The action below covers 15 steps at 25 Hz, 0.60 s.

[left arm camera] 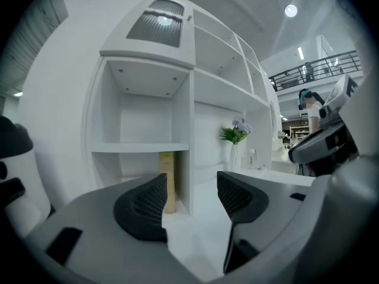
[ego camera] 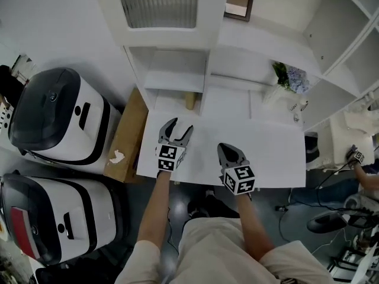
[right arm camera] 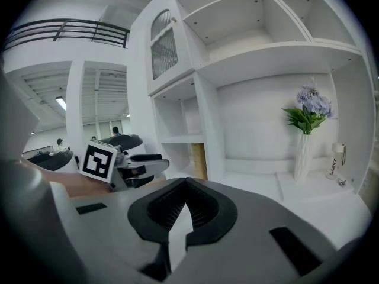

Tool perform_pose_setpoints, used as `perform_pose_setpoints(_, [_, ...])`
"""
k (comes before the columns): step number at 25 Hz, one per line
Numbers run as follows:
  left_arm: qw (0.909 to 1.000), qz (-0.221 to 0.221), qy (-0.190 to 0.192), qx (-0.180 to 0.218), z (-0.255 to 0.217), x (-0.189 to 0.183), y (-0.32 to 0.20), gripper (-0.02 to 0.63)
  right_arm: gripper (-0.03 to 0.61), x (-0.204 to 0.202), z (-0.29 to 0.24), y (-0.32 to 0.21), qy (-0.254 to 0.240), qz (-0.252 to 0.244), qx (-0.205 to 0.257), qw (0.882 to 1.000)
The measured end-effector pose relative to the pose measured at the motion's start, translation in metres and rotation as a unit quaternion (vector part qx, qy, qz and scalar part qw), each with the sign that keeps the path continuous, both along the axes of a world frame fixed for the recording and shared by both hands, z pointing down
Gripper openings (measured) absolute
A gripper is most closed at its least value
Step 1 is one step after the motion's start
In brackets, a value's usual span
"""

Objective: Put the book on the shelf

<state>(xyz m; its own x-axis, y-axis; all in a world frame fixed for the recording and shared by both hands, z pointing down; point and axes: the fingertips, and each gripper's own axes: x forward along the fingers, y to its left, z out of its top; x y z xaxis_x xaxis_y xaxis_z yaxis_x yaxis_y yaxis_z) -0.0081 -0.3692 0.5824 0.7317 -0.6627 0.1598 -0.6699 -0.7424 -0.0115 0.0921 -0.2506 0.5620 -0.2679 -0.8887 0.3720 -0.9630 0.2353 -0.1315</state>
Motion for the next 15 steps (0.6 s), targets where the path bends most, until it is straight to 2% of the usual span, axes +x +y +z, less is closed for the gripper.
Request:
perform_pose_setpoints(6, [0.9992, -0.025, 0.030, -0.010, -0.030, -0.023, 0.068, 0.273, 0.026, -0.011, -0.005, 0.008, -0.019, 0.007, 0.011, 1.000])
perform_pose_setpoints(11, [0.9941, -0.100, 0.003, -0.041, -0.027, -0.049, 0.104, 0.273, 0.026, -0.026, -0.009, 0.021, -0.032, 0.007, 0.016, 0.999])
perform_pose_setpoints(15, [0.9931, -0.105, 0.007, -0.052, -0.029, -0.049, 0.136, 0.273, 0.026, -0.042, -0.008, 0.031, -0.050, 0.002, 0.018, 0.999])
